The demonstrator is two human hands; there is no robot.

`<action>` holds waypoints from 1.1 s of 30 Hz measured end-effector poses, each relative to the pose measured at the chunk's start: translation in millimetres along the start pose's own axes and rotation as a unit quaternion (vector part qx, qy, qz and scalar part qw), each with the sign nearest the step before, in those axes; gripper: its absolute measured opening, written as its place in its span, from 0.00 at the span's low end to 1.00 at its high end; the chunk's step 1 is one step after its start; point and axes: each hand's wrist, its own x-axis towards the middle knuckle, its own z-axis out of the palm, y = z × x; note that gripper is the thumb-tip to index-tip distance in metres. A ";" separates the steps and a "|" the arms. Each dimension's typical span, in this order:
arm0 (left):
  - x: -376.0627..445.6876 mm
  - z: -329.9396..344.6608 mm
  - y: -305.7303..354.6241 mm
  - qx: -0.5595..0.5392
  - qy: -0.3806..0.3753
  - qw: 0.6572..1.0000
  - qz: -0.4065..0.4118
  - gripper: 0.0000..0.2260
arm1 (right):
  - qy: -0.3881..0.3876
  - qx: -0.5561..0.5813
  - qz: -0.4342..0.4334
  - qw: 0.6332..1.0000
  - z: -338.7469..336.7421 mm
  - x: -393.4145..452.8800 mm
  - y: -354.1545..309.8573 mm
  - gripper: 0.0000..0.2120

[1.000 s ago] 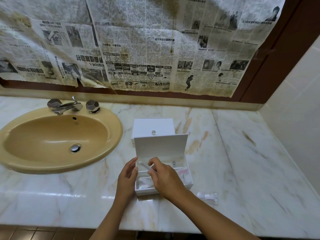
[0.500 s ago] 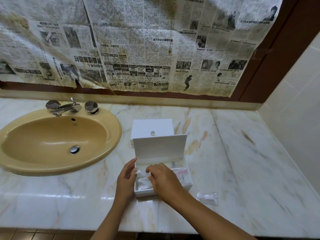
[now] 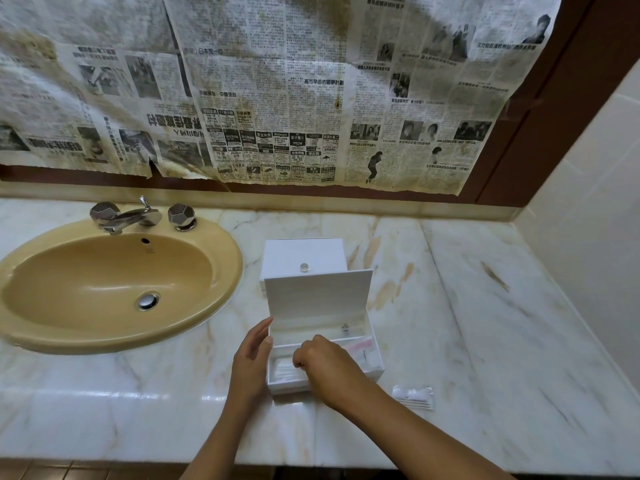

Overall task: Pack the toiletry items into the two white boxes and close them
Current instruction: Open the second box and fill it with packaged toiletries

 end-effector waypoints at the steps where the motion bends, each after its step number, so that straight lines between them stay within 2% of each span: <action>1: 0.1 -0.3 -0.7 -0.001 0.001 1.000 0.001 0.14 | -0.001 -0.001 -0.002 1.000 2.2 -0.4 -0.5 0.11; 9: -0.9 1.6 0.3 -0.004 0.000 1.000 0.001 0.14 | -0.019 0.010 0.014 1.000 4.5 -6.7 -2.5 0.17; 11: -0.7 1.5 0.4 0.000 0.003 1.000 0.001 0.14 | -0.016 0.026 0.020 0.999 -1.3 -5.8 -2.3 0.16; 14: -0.8 1.8 2.2 0.004 0.003 1.000 0.000 0.14 | 0.028 0.045 0.016 0.998 -10.4 -2.8 2.4 0.10; 19: -1.9 2.2 2.6 0.005 0.002 1.000 -0.008 0.14 | 0.102 0.078 0.038 0.991 -27.9 -0.7 24.2 0.13; 24: -3.9 1.5 6.5 -0.004 -0.003 1.000 -0.014 0.13 | 0.138 0.088 0.118 0.979 -49.7 -2.2 60.9 0.12; 28: -4.8 2.4 7.8 -0.007 -0.004 1.000 -0.019 0.13 | 0.081 0.053 0.222 0.970 -60.8 -11.2 91.3 0.11; 33: -4.1 2.2 5.9 -0.003 0.003 1.000 -0.012 0.14 | -0.079 -0.007 0.289 0.954 -48.3 -26.2 108.8 0.13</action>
